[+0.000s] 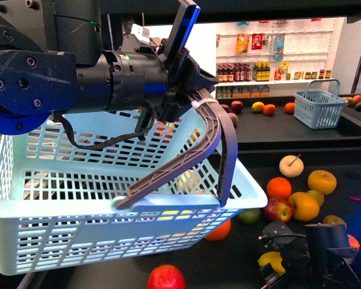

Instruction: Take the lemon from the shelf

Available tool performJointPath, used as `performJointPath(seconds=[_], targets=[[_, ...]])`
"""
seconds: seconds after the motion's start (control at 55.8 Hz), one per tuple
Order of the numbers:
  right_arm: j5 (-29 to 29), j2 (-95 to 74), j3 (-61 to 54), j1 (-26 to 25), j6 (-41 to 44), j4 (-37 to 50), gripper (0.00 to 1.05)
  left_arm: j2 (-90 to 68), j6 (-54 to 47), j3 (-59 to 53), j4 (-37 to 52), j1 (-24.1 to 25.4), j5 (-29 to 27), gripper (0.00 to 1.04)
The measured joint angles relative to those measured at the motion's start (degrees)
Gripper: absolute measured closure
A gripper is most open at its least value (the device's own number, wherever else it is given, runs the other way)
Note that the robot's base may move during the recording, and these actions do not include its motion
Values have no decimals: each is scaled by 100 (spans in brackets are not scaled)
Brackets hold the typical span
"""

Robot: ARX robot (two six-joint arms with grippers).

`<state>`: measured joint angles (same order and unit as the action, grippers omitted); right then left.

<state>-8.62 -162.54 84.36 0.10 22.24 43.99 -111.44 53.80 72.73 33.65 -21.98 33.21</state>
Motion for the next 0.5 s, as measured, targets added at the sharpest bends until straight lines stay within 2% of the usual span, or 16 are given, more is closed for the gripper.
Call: performJointPath(seconds=[0.323, 0.502], targets=[[997, 1705, -1141, -345, -662, 953, 39, 0, 0, 0, 0, 2, 0, 97], [1047, 2999, -2006, -487, -1209, 1384, 39, 0, 0, 0, 0, 0, 0, 97]])
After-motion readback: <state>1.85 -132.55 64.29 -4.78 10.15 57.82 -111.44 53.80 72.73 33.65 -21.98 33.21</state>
